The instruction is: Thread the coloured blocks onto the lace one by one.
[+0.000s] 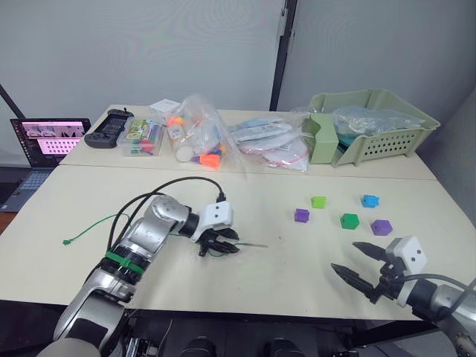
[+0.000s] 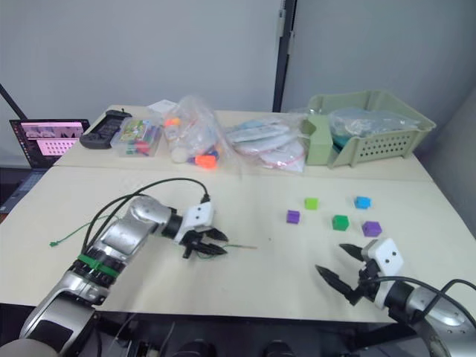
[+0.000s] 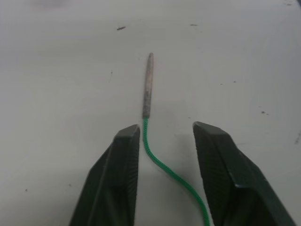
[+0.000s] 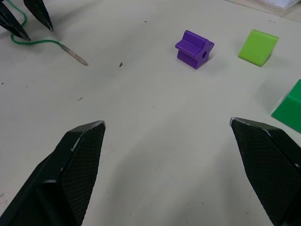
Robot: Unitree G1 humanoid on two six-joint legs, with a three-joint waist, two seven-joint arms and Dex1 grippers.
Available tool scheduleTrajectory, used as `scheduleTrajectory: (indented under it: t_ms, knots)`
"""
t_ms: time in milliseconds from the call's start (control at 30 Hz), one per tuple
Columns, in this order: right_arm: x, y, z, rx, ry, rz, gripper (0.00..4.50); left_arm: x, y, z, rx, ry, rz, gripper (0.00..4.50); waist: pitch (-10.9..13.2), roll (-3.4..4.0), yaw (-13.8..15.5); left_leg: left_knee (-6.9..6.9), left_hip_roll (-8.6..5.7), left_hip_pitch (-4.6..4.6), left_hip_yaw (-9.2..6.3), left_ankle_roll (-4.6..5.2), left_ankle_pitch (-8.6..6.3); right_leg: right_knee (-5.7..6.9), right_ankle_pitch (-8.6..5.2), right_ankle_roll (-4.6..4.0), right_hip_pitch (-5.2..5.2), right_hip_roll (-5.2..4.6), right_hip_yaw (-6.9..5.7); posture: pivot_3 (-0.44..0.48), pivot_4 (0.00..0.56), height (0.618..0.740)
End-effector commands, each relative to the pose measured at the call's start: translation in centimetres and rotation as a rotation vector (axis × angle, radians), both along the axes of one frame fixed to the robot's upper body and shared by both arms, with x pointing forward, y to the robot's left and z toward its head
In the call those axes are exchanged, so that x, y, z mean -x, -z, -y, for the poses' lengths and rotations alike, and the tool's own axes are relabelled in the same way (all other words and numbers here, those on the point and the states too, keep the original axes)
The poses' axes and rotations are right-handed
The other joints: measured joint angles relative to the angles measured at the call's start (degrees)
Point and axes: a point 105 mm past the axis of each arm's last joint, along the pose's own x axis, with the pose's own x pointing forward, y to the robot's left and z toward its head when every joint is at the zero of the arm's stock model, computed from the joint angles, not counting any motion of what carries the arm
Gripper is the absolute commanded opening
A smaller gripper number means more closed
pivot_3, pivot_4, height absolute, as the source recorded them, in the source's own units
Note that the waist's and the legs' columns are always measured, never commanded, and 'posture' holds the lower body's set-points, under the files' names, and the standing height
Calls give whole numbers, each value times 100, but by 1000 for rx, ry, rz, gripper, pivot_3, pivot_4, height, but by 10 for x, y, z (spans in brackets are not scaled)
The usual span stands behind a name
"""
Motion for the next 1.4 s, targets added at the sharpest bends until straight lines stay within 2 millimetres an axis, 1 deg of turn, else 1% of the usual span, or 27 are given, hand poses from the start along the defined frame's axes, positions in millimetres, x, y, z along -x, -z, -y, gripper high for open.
scheduleTrajectory:
  t_ms: [33, 133, 200, 267, 333, 367, 400, 500, 533, 600, 700, 800, 900, 967, 1000, 1033, 1100, 1167, 1233, 1333, 1400]
  knots:
    - [0, -12, -3, 21, -13, 49, 4500, -7, -4, 14, -42, 23, 69, 2039, 0, 0, -1, 0, 0, 0, 0, 0, 0, 0, 0, 0, 1, 0, 0, 0, 150, 740]
    - [2, -12, -6, 21, -16, 50, 4500, -13, 2, 19, -50, 10, 86, 2039, 0, 1, -16, 0, 0, 1, -1, 0, 0, 0, -1, 1, 1, 0, 0, 0, 150, 740]
    - [4, -12, -8, 21, -20, 49, 4500, -12, 9, 22, -61, 20, 66, 2039, 0, 0, -31, -1, 1, 0, -2, 0, 0, 1, -1, 1, -1, 0, 0, 0, 150, 740]
    - [7, -13, -9, 28, -39, 42, 4500, -7, 22, 19, -100, 35, 39, 2039, -1, 2, -34, -1, 1, 1, -3, 0, 0, 1, -1, 1, 1, 0, 0, 0, 150, 740]
    - [8, -13, -9, 36, -51, 38, 4500, -7, 28, 17, -116, 27, 26, 2039, -1, 2, -35, -1, 1, 7, -2, 0, 0, 0, -1, 1, 8, 0, 0, 0, 150, 740]
    - [8, -13, -8, 39, -53, 36, 4500, -9, 31, 17, -122, 16, 28, 1471, -1, 2, -34, -1, 1, 10, -2, 0, 0, -2, -1, 2, 13, 0, 0, 0, 150, 740]
    - [7, -14, -7, 48, -61, 34, 4500, -9, 35, 18, -130, 11, 23, 1229, -1, 2, -26, -1, 0, 16, -2, 0, 0, -3, -1, 2, 20, -1, 0, 0, 150, 740]
    - [5, -17, -5, 58, -67, 37, 4500, -7, 42, 19, -148, 24, 19, 216, -2, 2, -17, -1, -3, 38, -3, 0, -1, -8, -5, 8, 46, -3, -1, 0, 150, 740]
    - [5, -18, -4, 60, -68, 39, 4500, -5, 43, 19, -158, 36, 27, 96, -2, 3, -19, -1, -2, 40, -3, 0, -1, -9, -13, 22, 48, -3, -1, 0, 150, 740]
    - [4, -20, -4, 61, -68, 42, 4500, -3, 46, 19, -169, 50, 40, 96, -6, 9, -15, -1, -2, 40, -4, 0, -1, -8, -25, 41, 48, -3, -1, 0, 150, 740]
    - [3, -20, -3, 63, -67, 43, 4500, 1, 44, 20, -155, 67, 41, 96, -9, 15, -17, -1, -2, 39, -4, 1, -1, -8, -21, 36, 49, -4, 0, 0, 150, 740]
    - [2, -19, -3, 62, -62, 45, 4500, -2, 35, 20, -133, 57, 53, 96, -9, 15, -18, -1, -2, 39, -4, 2, -2, -8, -19, 32, 49, -4, 0, 0, 150, 740]
    - [0, -16, -2, 52, -31, 44, 4500, -14, 6, 15, -73, 16, 75, 96, -8, 14, -33, -1, -2, 39, -4, 2, -2, -7, -19, 32, 48, -4, 0, 0, 150, 740]
    - [-4, -14, 2, 42, 30, 44, 4500, -14, -17, 6, -35, 15, 70, 96, -8, 13, -58, -1, -1, 34, -5, 2, -2, -7, -19, 32, 41, -3, -1, 0, 150, 740]
    - [-6, -13, 5, 42, 60, 47, 4500, -13, -24, 1, -24, 12, 61, 96, -7, 13, -78, -2, 2, 31, -4, 2, -2, -5, -18, 30, 35, -1, 0, 0, 150, 740]
    - [-7, -12, 7, 41, 90, 48, 4500, -11, -30, -4, -17, 13, 51, 96, -6, 15, -86, -4, 5, 27, -5, 2, -2, -3, -9, 13, 28, 2, 0, 0, 150, 740]
    - [-12, -11, 12, 32, 166, 57, 4500, -6, -36, -14, -10, 9, 25, 96, -5, 18, -85, -4, 7, 10, -6, 2, -2, 4, -6, 5, 5, 3, 1, 0, 150, 740]
    - [-18, -9, 20, 8, 280, 61, 4500, 3, -41, -26, -21, 15, 15, 96, -5, 19, -69, -4, 6, 2, -8, 2, -2, 5, -5, 4, -6, 1, 3, 0, 150, 740]
    - [-25, -5, 27, 41, 388, 72, 4500, 13, -44, -40, -31, 15, 5, 96, -5, 23, -66, -5, 10, 0, -12, 2, -2, 5, -5, 4, -9, 0, 5, 0, 150, 740]
    - [-37, -1, 44, 80, 565, 79, 4500, 28, -49, -51, -33, 18, -17, 96, -4, 26, -60, -6, 11, -10, -14, 2, -2, 8, -5, 3, -25, -4, 11, 0, 150, 740]
    - [-42, 0, 50, 93, 618, 79, 4500, 35, -51, -54, -37, 23, -22, 96, -3, 27, -45, -6, 11, -13, -11, 2, -1, 8, -3, 1, -28, -4, 12, 0, 150, 740]
